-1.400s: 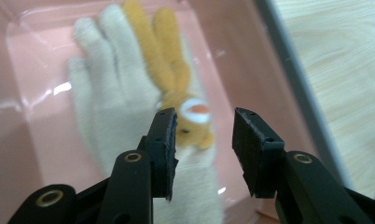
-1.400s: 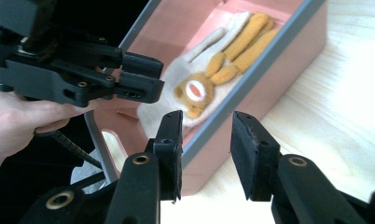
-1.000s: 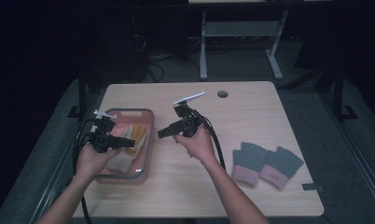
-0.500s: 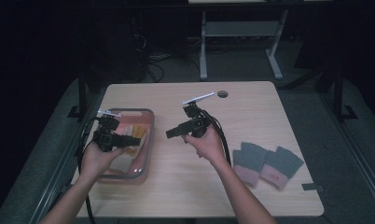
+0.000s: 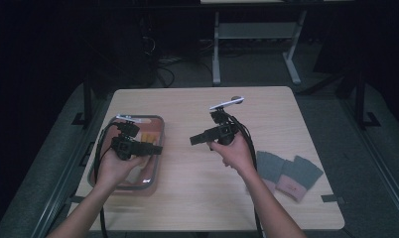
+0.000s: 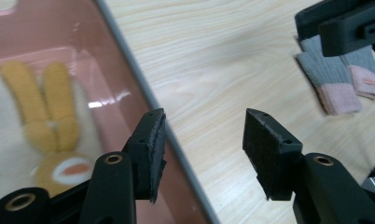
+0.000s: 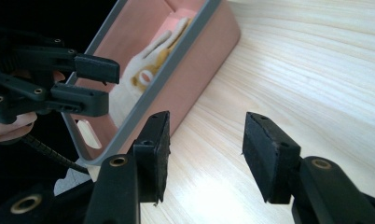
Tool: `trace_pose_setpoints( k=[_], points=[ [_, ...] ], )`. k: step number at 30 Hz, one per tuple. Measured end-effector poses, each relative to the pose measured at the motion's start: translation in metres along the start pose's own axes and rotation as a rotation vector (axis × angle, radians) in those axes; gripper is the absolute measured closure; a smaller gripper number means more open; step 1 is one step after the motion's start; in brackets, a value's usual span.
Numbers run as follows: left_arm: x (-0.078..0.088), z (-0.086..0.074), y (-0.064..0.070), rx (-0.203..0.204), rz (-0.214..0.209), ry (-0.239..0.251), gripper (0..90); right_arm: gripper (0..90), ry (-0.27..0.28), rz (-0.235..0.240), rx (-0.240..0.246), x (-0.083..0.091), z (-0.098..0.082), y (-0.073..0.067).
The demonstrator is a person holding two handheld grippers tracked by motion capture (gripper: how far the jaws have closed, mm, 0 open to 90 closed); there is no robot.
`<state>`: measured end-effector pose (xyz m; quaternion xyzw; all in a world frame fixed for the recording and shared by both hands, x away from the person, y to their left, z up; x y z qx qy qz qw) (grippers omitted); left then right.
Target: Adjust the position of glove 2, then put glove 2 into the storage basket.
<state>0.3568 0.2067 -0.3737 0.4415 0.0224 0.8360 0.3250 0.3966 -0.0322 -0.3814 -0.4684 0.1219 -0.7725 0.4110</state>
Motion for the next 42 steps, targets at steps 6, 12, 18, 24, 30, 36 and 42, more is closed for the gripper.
trace_pose_setpoints(
  k=[6, 12, 18, 24, 30, 36, 42],
  points=[
    [-0.005, 0.006, 0.007, -0.022, -0.007, 0.012, 41.9, 48.5, 0.011, -0.027, -0.018, 0.013, -0.001, 0.011],
    [-0.008, 0.008, 0.017, -0.047, -0.01, 0.016, 39.0, 48.1, 0.028, -0.038, -0.019, 0.026, -0.01, 0.021],
    [-0.016, 0.01, 0.033, -0.083, -0.025, -0.001, 37.2, 46.7, 0.025, -0.064, -0.024, 0.041, -0.022, 0.032],
    [-0.021, 0.014, 0.041, -0.096, -0.031, 0.004, 36.5, 46.3, 0.038, -0.086, -0.038, 0.054, -0.029, 0.044],
    [-0.027, 0.015, 0.05, -0.106, -0.04, 0.003, 35.9, 46.1, 0.06, -0.09, -0.038, 0.065, -0.039, 0.052],
    [-0.036, 0.018, 0.061, -0.132, -0.063, 0.002, 35.5, 46.1, 0.068, -0.117, -0.052, 0.078, -0.049, 0.062],
    [-0.045, 0.018, 0.071, -0.143, -0.082, -0.004, 34.5, 46.1, 0.081, -0.137, -0.063, 0.087, -0.054, 0.074]
  ],
)
Point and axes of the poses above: each handheld gripper's, and its own axes: x roughly backward along the jaws, z roughly out of its top, y roughly to its right, the point moved 4 cm from there along -x, roughly forward along the jaws, and after that the axes turned 3 degrees about y, right-handed, at the moved point
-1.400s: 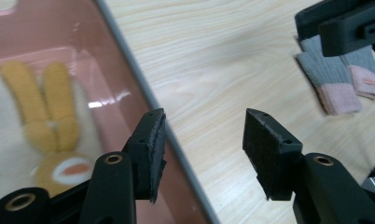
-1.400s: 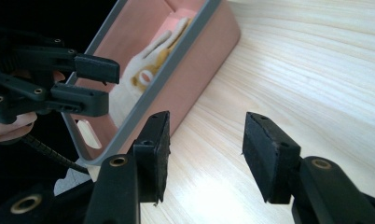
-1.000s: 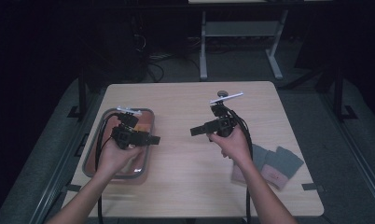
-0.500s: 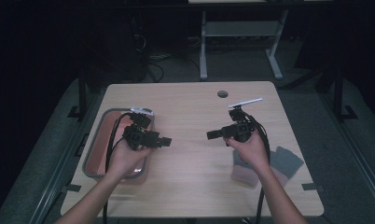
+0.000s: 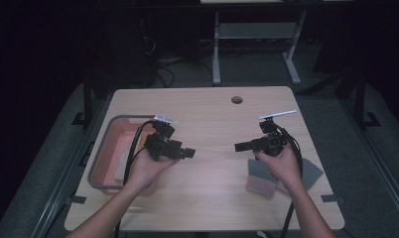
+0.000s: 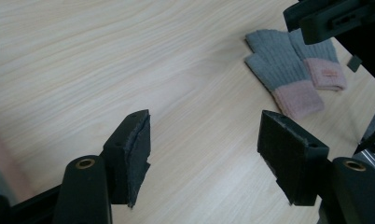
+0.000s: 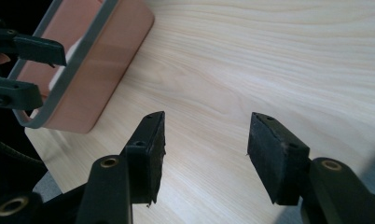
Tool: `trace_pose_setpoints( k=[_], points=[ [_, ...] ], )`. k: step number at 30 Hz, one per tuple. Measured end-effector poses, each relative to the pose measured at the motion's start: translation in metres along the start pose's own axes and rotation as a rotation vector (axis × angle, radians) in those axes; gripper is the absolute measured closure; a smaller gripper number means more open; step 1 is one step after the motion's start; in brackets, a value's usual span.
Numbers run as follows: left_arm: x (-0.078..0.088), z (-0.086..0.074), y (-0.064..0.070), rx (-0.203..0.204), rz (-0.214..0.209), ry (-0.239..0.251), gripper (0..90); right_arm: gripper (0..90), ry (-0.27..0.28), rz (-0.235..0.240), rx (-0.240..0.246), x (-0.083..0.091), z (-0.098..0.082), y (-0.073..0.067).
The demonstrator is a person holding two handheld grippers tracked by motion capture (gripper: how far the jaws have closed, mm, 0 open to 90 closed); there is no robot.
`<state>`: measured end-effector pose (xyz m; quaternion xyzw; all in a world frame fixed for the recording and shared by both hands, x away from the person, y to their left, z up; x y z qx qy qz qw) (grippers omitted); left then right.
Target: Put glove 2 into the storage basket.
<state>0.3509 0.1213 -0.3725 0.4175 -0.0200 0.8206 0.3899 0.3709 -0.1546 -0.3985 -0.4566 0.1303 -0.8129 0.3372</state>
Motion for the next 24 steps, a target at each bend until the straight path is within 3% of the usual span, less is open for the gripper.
trace_pose_setpoints(
  k=[6, 11, 20, 24],
  points=[
    [-0.003, -0.001, 0.011, -0.016, -0.017, 0.015, 33.2, 46.3, 0.001, -0.016, -0.011, 0.011, -0.006, 0.01],
    [-0.013, -0.002, 0.022, -0.013, -0.052, 0.026, 31.8, 45.2, -0.008, -0.064, -0.011, 0.016, -0.016, 0.024],
    [-0.026, 0.0, 0.029, -0.022, -0.061, 0.022, 29.3, 44.9, -0.012, -0.121, -0.029, 0.026, -0.031, 0.048],
    [-0.033, 0.0, 0.033, -0.034, -0.073, 0.014, 28.1, 45.0, -0.022, -0.143, -0.029, 0.03, -0.037, 0.052]
  ],
)
Point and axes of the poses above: each handheld gripper's, and its own axes: x roughly backward along the jaws, z roughly out of its top, y roughly to its right, the point moved 4 cm from there along -x, roughly forward along the jaws, and after that the axes turned 3 degrees about y, right-handed, at the moved point
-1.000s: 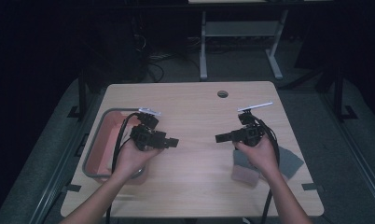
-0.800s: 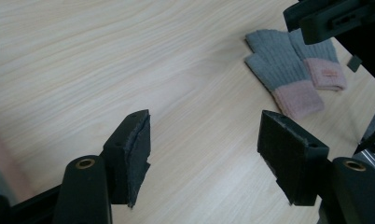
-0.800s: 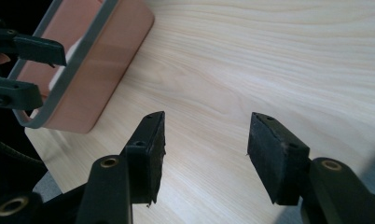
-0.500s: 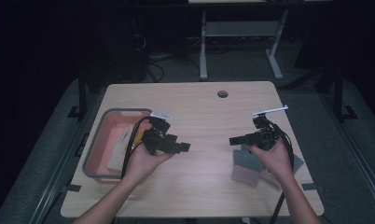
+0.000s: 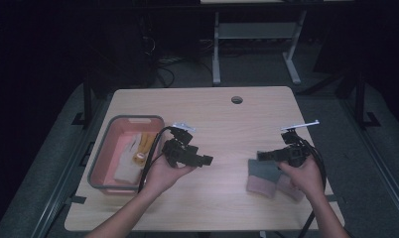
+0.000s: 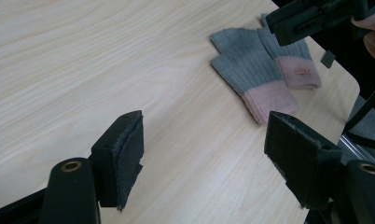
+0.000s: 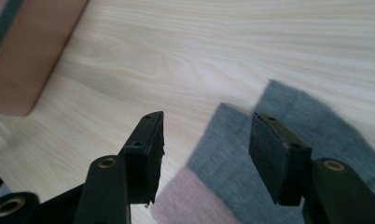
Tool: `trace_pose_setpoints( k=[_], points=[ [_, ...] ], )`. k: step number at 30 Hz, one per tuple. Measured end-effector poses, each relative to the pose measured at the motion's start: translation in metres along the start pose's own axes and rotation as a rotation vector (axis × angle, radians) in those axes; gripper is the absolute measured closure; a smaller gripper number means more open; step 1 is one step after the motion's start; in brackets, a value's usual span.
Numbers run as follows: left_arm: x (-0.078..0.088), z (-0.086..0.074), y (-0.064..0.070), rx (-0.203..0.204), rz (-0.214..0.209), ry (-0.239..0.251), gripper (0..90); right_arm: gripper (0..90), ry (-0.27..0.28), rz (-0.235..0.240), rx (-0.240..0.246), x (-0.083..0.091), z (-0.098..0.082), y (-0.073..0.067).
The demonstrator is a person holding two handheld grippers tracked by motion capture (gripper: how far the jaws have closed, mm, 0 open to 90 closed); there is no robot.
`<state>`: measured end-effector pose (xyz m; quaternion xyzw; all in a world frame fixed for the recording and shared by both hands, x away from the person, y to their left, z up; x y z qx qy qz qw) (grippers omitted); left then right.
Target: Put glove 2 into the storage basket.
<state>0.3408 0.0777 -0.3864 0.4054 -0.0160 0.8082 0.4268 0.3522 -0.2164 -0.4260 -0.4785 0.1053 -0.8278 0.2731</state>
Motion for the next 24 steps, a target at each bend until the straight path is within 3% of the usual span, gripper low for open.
trace_pose_setpoints(
  k=[10, 24],
  points=[
    [-0.013, -0.004, 0.014, -0.016, -0.032, -0.009, 26.9, 45.2, -0.028, -0.086, 0.002, 0.005, -0.016, 0.02],
    [-0.026, -0.006, 0.029, -0.04, -0.061, -0.006, 25.9, 44.7, -0.028, -0.159, -0.013, 0.017, -0.036, 0.043]
  ],
)
Point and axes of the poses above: each handheld gripper's, and its own axes: x roughly backward along the jaws, z roughly out of its top, y roughly to its right, the point moved 4 cm from there along -x, roughly forward along the jaws, and after that the axes turned 3 degrees about y, right-handed, at the moved point
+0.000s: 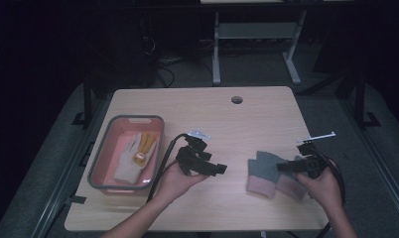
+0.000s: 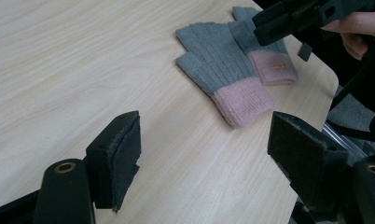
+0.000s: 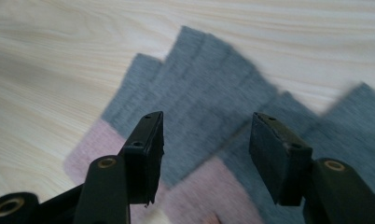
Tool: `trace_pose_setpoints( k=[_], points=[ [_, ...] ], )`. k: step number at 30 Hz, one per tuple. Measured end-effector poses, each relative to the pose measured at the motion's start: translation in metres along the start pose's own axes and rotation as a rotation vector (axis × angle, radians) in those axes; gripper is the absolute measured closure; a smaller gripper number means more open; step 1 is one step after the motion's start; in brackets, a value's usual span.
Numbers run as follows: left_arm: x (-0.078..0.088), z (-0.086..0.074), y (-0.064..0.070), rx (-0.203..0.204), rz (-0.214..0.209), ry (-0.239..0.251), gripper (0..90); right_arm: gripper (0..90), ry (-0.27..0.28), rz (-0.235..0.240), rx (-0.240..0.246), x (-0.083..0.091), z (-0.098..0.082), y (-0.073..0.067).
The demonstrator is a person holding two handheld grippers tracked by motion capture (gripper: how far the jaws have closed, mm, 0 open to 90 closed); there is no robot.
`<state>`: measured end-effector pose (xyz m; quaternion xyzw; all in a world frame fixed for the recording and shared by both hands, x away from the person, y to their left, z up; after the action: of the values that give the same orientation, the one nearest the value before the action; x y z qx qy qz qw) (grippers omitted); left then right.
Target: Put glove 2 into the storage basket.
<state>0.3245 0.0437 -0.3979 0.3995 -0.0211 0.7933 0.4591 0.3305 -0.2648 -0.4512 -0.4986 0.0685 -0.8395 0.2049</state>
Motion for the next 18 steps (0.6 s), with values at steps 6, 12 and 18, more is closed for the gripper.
trace_pose_setpoints(
  k=[6, 12, 18],
  points=[
    [-0.008, 0.001, 0.005, -0.001, -0.011, 0.002, 25.7, 45.5, -0.008, -0.037, 0.004, 0.004, -0.008, 0.01],
    [-0.017, 0.0, 0.01, -0.006, -0.022, -0.001, 25.5, 46.4, -0.021, -0.095, 0.017, 0.007, -0.017, 0.021],
    [-0.025, 0.0, 0.015, -0.007, -0.034, -0.008, 25.4, 47.6, -0.073, -0.163, 0.041, -0.002, -0.028, 0.027]
  ],
)
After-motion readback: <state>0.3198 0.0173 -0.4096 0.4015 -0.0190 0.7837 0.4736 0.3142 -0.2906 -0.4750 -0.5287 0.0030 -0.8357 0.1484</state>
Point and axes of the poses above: each handheld gripper's, and its own axes: x roughly backward along the jaws, z roughly out of its top, y roughly to its right, the point moved 4 cm from there along -x, roughly forward along the jaws, and after that the axes turned 3 degrees about y, right-handed, at the moved point
